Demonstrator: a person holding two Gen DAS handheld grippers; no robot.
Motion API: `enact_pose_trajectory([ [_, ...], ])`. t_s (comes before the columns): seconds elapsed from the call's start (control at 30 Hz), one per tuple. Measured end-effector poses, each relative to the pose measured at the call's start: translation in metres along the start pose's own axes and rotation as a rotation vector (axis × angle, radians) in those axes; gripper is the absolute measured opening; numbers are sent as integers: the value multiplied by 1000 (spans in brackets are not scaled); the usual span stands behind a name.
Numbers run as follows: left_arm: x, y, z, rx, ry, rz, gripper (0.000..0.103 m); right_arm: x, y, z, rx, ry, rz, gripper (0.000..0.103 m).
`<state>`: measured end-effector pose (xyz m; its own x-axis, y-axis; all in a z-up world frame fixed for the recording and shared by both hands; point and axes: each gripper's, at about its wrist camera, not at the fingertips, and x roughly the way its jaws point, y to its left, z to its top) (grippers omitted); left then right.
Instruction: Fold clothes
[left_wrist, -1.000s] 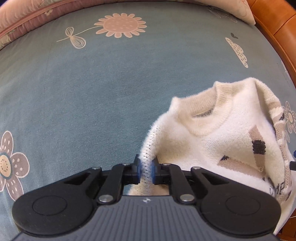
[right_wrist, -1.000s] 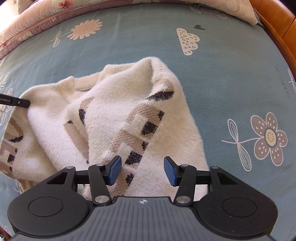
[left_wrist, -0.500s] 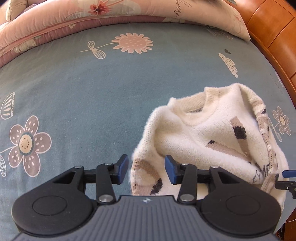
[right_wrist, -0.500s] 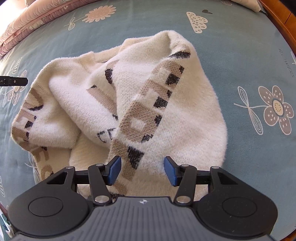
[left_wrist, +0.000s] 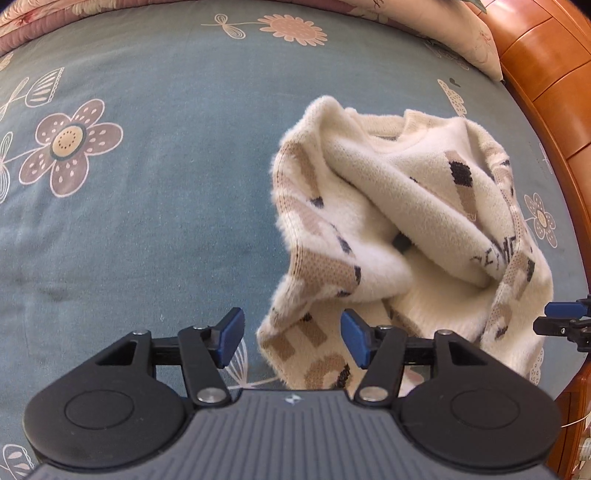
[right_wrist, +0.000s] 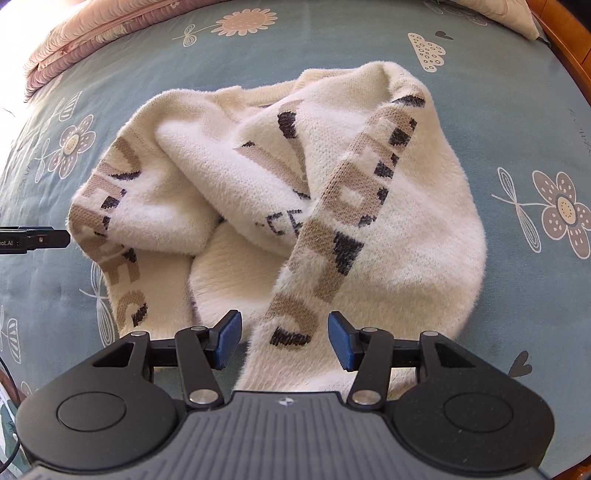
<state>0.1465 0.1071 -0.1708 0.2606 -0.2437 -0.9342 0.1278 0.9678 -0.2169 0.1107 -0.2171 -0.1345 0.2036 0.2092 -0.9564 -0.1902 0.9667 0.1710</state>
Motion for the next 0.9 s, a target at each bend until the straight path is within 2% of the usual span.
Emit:
enact_pose_trajectory([
  [0.2, 34, 9, -33, 40, -21, -17, 58, 20, 20, -26, -52, -40, 47, 57],
  [0.4, 56, 10, -47, 161, -154, 24, 54, 52, 39, -49, -114, -92, 75, 57],
  [0.5, 65, 14, -46, 195, -190, -44, 54, 60, 46, -56, -115, -132, 112, 56],
  [0.6, 71, 14, -45, 238, -222, -77, 54, 66, 51, -58, -118, -154, 143, 56],
  [0.73, 81, 15, -48, 196, -223, -166, 54, 77, 55, -61, -104, -167, 162, 56],
  [0.83, 85, 7, -59, 221, -239, -164, 54, 84, 56, -65, -90, -161, 172, 56],
  [0.87, 84, 6, -62, 217, -247, -163, 53, 85, 56, -66, -85, -153, 174, 56],
  [0.9, 83, 4, -63, 206, -249, -153, 41, 86, 56, -67, -80, -146, 173, 56],
])
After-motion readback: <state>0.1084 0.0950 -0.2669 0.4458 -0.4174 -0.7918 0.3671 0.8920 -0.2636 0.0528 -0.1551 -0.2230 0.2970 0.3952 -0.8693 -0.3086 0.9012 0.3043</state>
